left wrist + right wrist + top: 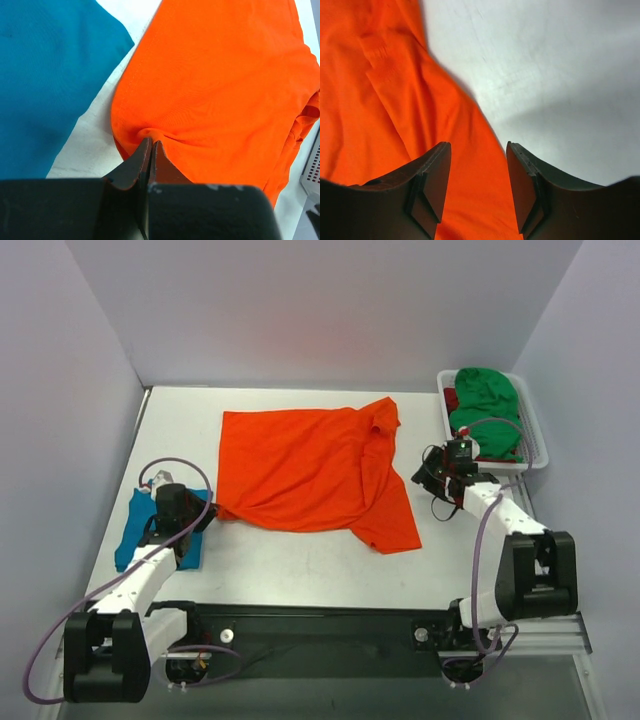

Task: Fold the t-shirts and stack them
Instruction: Flatten out the tshirt

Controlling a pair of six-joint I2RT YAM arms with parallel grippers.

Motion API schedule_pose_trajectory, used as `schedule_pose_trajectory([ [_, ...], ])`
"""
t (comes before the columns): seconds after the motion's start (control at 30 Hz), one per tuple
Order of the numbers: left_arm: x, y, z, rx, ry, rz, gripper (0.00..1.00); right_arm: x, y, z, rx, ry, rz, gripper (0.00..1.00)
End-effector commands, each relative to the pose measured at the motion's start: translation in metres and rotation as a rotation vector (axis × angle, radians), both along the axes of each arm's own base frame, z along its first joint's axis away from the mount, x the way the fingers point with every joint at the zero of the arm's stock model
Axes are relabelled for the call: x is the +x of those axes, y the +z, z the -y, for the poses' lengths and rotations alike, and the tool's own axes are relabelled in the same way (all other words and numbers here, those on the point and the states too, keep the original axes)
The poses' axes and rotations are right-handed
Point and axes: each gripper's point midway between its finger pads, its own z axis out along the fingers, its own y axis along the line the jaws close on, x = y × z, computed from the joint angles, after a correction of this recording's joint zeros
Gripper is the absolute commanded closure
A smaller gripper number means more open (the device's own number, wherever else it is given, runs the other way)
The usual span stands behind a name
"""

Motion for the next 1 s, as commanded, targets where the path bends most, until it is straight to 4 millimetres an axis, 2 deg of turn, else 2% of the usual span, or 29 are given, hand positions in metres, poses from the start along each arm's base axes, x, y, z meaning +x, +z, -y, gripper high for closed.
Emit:
schedule_pose_trajectory([
  [0.0,0.006,0.017,-0.003,0.014,0.001,0.042,1.00,0.031,-0.003,0.001,-0.048,0.026,-0.012,0.54],
  [0.03,0.005,0.016,-0.002,0.011,0.001,0.041,1.00,0.044,0.004,-0.001,-0.050,0.030,0.003,0.55],
  [0.07,0.003,0.015,-0.001,0.007,-0.001,0.041,1.00,0.048,-0.008,-0.003,-0.051,0.035,-0.030,0.57],
  [0.13,0.002,0.015,-0.001,0.004,-0.003,0.041,1.00,0.062,-0.007,-0.009,-0.052,0.050,-0.027,0.60],
  [0.17,0.002,0.016,-0.001,0.003,-0.002,0.042,1.00,0.064,-0.018,-0.011,-0.056,0.056,-0.054,0.62],
  [0.27,0.001,0.017,-0.001,0.005,-0.006,0.042,1.00,0.070,-0.029,-0.021,-0.061,0.081,-0.079,0.64],
  [0.47,0.002,0.021,-0.001,0.009,-0.007,0.050,1.00,0.072,-0.041,-0.037,-0.088,0.119,-0.102,0.63],
  [0.57,0.001,0.019,-0.001,0.012,-0.010,0.039,1.00,0.062,-0.051,-0.035,-0.094,0.111,-0.150,0.63],
  [0.67,0.001,0.020,-0.001,0.013,-0.009,0.042,1.00,0.054,-0.054,-0.031,-0.104,0.092,-0.170,0.71],
  [0.73,0.000,0.021,-0.001,0.013,-0.009,0.044,1.00,0.042,-0.060,-0.021,-0.114,0.055,-0.198,0.83],
  [0.8,-0.001,0.022,-0.001,0.013,-0.009,0.047,1.00,0.032,-0.057,-0.014,-0.106,0.024,-0.200,0.94],
  [0.83,-0.002,0.021,-0.001,0.013,-0.011,0.042,1.00,0.017,-0.066,-0.005,-0.097,-0.008,-0.230,0.97],
  [0.9,-0.002,0.023,-0.001,0.014,-0.010,0.049,1.00,0.008,-0.057,0.002,-0.088,-0.034,-0.208,1.00],
  [0.93,-0.002,0.024,-0.001,0.014,-0.012,0.050,1.00,-0.010,-0.066,0.011,-0.081,-0.068,-0.240,1.00],
  [0.97,-0.003,0.021,-0.001,0.017,-0.014,0.044,1.00,-0.014,-0.057,0.013,-0.065,-0.082,-0.208,1.00],
])
